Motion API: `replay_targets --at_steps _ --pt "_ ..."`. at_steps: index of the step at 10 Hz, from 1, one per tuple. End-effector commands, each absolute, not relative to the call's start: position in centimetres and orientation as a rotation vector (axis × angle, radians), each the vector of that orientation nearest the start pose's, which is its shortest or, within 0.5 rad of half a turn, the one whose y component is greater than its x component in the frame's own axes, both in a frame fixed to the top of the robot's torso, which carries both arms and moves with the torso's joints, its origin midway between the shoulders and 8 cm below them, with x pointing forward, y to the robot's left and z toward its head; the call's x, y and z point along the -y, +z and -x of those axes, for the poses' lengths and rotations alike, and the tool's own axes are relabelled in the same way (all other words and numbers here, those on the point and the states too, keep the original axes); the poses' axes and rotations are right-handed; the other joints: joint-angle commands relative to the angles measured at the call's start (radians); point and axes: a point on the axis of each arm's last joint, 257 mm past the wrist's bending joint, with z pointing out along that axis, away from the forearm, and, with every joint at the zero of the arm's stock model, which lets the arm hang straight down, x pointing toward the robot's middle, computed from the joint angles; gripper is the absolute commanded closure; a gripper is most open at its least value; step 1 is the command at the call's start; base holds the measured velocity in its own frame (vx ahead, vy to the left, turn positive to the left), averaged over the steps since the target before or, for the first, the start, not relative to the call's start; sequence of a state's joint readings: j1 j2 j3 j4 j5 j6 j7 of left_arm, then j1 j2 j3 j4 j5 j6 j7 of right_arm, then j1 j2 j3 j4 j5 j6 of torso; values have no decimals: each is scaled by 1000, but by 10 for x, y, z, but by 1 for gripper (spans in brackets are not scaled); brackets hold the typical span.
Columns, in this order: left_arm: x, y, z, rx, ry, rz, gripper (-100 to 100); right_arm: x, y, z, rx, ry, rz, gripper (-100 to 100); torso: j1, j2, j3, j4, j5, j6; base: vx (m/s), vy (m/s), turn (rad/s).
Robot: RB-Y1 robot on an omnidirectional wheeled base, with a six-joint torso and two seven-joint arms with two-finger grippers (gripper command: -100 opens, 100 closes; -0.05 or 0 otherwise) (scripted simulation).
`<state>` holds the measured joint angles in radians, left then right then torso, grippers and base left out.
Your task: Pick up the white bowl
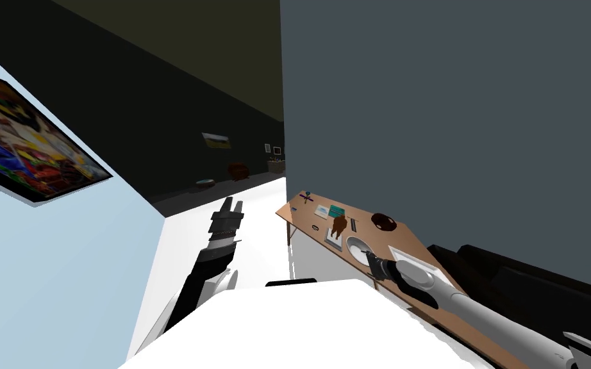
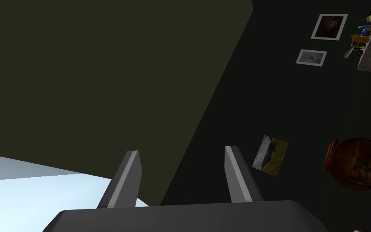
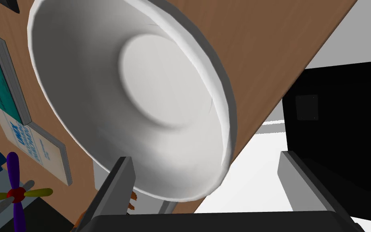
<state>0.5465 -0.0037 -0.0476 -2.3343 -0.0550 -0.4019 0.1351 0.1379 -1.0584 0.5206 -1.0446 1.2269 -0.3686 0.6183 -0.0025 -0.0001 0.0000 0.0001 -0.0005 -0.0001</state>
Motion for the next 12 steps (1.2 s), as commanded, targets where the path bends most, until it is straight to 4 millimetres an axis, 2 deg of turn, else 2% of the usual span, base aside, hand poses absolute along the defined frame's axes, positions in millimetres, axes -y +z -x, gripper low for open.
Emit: replay_targets --at_steps 1,6,9,11,12 --pt "-265 14 -349 -661 -1400 760 0 539 -487 -267 -2147 -415 1664 -100 0 0 0 0 0 0 6 -54 96" --pt "-265 14 -349 -661 -1400 760 0 527 -494 -254 -2175 -431 1629 -100 -1 0 0 0 0 0 1 -49 71" --pt "-265 14 -349 -661 -1400 760 0 517 -501 -240 -2201 -425 1598 -100 0 0 0 0 0 0 -2 -35 78" --pt "-265 14 -349 -661 -1400 760 0 518 -500 -241 -2197 -428 1602 -100 0 0 0 0 0 1 1 -24 10" --pt "-265 14 -349 -661 -1400 760 0 519 -500 -242 -2199 -431 1598 100 1 0 0 0 0 1 0 0 0"
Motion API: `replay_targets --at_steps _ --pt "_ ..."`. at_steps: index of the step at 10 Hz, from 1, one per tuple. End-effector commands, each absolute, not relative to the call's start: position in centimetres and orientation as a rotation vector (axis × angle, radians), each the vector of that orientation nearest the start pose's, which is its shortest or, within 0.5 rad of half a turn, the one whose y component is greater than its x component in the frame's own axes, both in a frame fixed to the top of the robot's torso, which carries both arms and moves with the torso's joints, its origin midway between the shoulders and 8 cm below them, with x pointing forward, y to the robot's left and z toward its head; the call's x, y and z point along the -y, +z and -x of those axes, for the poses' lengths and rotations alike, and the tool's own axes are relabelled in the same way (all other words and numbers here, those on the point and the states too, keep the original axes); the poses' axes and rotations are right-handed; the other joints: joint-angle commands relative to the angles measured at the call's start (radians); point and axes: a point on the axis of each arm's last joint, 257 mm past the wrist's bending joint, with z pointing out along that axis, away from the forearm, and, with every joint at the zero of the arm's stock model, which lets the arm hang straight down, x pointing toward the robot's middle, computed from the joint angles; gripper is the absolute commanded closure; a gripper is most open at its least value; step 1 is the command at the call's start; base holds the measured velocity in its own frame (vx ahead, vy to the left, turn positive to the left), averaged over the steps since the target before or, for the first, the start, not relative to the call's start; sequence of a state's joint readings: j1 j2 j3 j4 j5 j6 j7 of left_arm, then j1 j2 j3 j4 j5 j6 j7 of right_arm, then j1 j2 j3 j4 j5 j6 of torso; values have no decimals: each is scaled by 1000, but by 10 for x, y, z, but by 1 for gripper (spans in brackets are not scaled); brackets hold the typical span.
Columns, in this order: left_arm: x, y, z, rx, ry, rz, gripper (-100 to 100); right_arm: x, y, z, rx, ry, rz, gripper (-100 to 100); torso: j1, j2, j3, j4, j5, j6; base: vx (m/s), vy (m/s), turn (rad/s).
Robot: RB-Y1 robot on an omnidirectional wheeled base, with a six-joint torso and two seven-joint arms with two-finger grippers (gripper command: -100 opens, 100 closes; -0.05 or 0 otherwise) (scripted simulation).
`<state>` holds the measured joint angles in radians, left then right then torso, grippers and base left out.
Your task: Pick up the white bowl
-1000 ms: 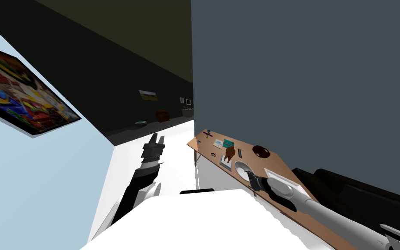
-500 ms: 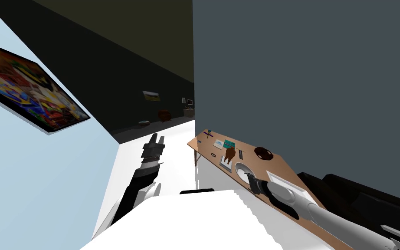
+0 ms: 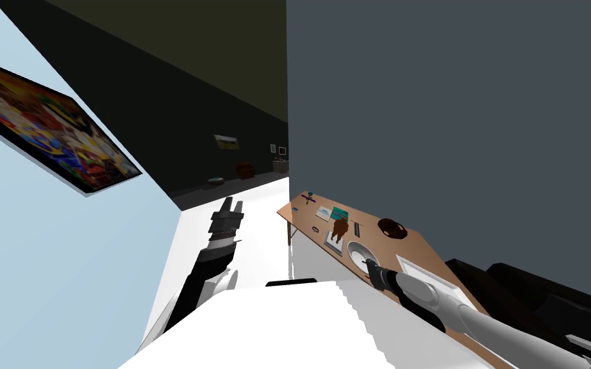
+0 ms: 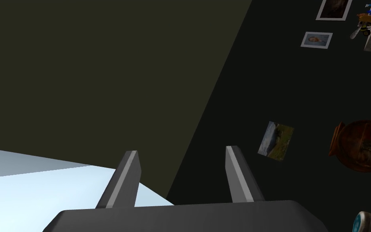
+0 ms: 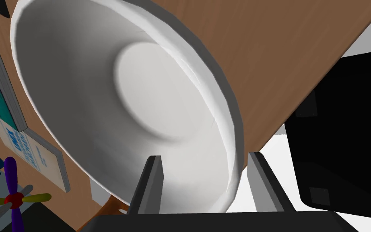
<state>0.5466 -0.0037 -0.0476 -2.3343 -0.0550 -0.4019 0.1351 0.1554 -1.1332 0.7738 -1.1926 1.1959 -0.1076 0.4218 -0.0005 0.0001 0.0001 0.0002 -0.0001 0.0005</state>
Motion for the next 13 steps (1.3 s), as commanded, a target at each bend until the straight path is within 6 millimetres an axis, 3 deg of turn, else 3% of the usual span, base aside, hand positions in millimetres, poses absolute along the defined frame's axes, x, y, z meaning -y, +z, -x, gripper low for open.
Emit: replay_targets --at_steps 1,4,5,6,13 --pt "-265 14 -349 -661 -1400 760 0 519 -500 -242 -2198 -431 1598 100 0 0 0 0 0 0 -4 1 -12" --pt "-265 14 -349 -661 -1400 760 0 518 -500 -241 -2200 -428 1596 100 1 0 0 0 1 0 0 0 0" --pt "-265 14 -349 -661 -1400 760 0 518 -501 -241 -2201 -427 1596 0 1 0 0 0 1 -1 0 0 0" --pt "-265 14 -349 -661 -1400 760 0 524 -496 -250 -2183 -432 1619 100 1 1 1 1 1 -1 5 31 -117" --pt "-265 14 -349 -661 -1400 760 0 539 -486 -267 -2146 -420 1663 100 7 3 2 2 4 -1 -2 48 -71"
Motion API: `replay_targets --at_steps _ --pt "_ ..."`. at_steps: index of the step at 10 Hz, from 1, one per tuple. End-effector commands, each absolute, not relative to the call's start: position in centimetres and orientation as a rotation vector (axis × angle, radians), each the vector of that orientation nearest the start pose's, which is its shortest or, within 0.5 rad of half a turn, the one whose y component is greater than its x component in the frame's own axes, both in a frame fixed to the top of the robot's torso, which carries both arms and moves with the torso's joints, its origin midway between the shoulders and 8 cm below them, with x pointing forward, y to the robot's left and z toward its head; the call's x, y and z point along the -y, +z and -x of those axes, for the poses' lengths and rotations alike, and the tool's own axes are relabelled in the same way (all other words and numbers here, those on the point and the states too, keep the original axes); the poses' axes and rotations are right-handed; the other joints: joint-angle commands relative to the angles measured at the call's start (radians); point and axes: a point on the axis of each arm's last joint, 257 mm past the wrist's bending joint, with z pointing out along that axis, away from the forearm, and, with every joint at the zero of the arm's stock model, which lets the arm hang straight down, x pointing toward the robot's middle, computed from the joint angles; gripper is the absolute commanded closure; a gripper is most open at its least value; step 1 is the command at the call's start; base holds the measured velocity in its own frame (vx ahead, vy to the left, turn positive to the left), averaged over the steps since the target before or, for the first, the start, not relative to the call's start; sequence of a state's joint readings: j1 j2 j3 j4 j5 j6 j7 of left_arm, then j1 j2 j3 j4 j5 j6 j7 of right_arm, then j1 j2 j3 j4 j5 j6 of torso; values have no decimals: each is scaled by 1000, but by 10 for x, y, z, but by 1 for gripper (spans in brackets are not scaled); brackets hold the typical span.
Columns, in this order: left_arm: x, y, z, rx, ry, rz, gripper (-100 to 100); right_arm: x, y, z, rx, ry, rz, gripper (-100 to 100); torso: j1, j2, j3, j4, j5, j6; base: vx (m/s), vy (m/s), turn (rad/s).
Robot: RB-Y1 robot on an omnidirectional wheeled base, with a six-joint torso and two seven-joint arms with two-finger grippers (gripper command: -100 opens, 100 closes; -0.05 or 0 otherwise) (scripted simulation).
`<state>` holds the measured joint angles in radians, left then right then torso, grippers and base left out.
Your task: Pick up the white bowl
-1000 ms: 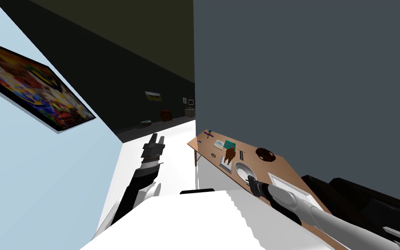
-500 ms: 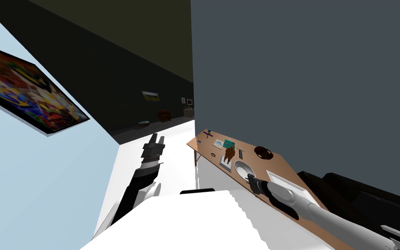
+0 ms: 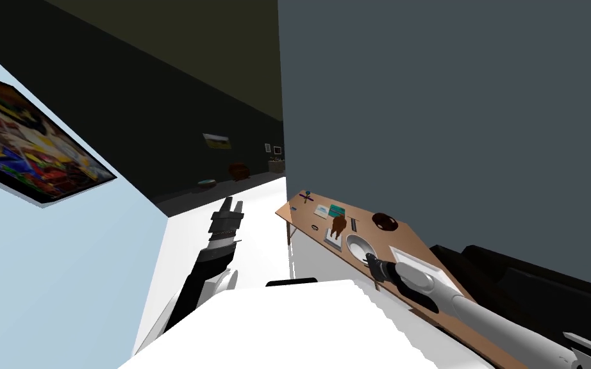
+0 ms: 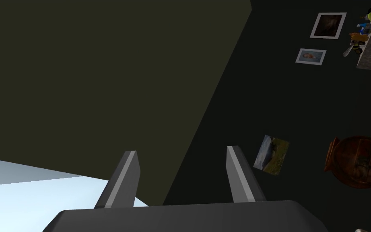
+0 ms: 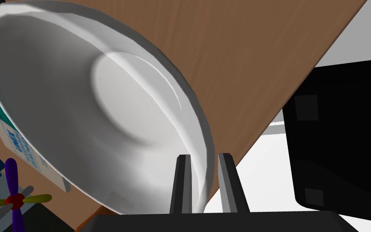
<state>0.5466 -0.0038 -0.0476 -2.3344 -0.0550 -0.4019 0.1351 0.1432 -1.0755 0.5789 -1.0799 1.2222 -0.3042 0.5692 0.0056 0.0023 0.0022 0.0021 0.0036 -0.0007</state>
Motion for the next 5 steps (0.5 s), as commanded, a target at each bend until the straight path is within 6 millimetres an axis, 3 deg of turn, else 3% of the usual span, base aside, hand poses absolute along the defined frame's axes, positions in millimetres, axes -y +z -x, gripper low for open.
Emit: replay_targets --at_steps 1,4,5 --pt "-265 14 -349 -661 -1400 760 0 542 -484 -269 -2139 -415 1669 100 0 0 0 0 0 0 5 26 -41" --pt "-265 14 -349 -661 -1400 760 0 547 -482 -273 -2132 -414 1672 100 1 0 0 0 1 1 3 39 -65" --pt "-265 14 -349 -661 -1400 760 0 547 -482 -272 -2130 -410 1678 0 0 1 1 1 0 0 0 0 0"
